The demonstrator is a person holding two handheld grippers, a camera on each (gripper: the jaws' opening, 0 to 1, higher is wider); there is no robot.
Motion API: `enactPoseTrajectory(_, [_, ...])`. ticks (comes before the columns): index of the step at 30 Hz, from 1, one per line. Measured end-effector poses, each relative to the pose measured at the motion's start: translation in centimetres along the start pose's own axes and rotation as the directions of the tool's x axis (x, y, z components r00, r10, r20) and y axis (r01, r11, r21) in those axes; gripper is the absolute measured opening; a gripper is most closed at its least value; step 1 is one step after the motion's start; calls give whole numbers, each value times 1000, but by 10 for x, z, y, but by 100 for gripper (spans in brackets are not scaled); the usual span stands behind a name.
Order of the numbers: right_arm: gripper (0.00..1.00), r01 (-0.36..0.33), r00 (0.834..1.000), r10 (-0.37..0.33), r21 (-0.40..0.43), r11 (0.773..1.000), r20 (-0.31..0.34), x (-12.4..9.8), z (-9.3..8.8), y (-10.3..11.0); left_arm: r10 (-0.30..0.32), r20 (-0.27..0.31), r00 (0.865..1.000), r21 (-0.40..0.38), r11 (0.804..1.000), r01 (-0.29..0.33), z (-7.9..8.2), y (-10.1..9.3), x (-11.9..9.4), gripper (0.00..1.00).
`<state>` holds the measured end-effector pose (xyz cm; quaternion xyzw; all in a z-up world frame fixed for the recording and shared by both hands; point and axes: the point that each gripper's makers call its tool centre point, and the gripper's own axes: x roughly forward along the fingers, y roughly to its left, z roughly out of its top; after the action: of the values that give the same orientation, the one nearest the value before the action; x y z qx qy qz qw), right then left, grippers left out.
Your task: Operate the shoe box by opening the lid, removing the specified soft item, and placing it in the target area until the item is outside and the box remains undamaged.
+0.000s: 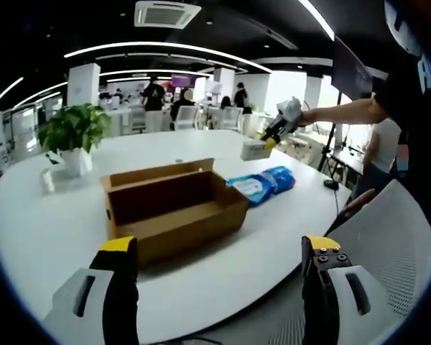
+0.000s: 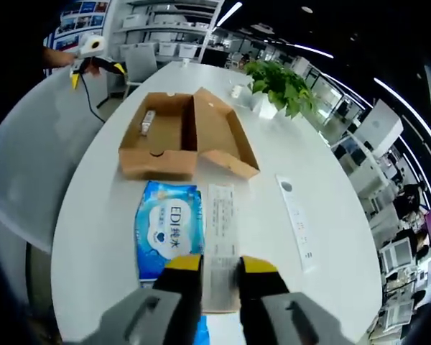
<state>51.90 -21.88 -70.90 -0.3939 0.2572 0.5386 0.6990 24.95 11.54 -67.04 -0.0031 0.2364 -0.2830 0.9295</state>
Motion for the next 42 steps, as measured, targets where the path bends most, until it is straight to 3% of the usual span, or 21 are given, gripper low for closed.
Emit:
enactPoseTrajectory(22, [15,-12,996,14,12,1000,-91,14,-57,-17,21,-31,999,-7,1000,-21,-5,5,2,96])
enactPoseTrajectory(33, [15,-30,991,31,11,999,-128,19,-73,-18,25,-41,999,-10,1000,-25,-6,6,2,95])
enactPoseTrajectory(42, [15,-72,978,68,-13,997,-196,26,-99,-15,27,-51,998,-16,999,-28,-7,8,3,95])
